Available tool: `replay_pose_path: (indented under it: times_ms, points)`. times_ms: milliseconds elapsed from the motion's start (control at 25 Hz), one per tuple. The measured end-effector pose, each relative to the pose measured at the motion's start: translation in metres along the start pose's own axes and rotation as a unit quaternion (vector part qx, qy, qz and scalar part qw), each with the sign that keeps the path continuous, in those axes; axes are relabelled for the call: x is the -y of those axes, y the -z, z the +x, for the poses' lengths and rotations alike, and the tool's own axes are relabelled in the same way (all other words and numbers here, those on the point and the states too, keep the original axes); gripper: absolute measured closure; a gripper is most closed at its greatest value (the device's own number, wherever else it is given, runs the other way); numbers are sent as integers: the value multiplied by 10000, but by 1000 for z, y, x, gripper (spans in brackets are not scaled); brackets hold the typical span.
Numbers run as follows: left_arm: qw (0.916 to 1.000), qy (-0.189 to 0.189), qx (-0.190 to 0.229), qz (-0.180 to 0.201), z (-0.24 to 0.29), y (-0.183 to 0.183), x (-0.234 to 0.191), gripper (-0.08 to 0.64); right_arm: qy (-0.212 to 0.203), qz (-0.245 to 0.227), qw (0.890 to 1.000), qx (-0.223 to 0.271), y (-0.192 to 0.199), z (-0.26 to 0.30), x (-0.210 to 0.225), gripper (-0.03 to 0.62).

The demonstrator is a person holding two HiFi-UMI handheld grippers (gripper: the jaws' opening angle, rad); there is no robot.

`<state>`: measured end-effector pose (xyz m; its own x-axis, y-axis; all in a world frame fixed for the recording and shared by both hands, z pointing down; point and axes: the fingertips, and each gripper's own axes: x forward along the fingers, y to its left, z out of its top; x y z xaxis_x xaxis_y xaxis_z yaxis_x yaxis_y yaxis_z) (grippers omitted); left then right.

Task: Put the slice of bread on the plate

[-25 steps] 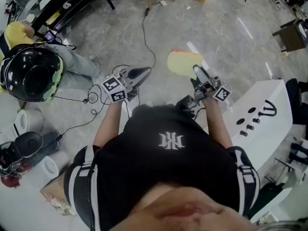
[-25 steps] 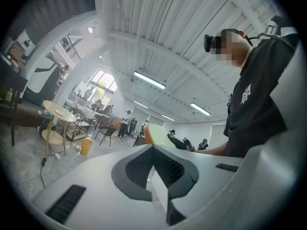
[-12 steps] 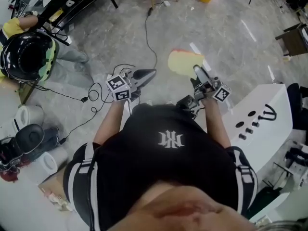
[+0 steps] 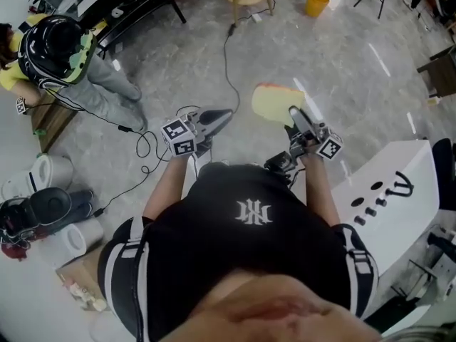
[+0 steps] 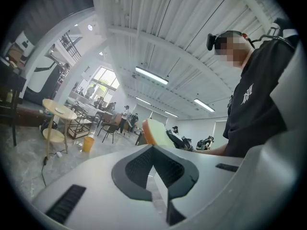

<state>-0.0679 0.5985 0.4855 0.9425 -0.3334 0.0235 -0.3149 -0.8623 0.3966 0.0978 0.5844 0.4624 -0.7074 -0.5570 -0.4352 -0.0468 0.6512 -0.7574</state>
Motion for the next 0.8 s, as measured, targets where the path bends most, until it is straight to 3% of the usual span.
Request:
replay_pose_path:
  times_ms: [240,440,800]
  points:
    - [9997,-226,-55,-9,12,0,3,549,-110,93,9998,-103,-11,-11,13,503]
    - [9995,-313,-53,-82,18,1,-1,549,186,-101,9992,-330,-15,-19,32,503]
    - [9998,-55,-49,-187,46,3,-52,549,464,-152,9976,-481,-33,7,73,503]
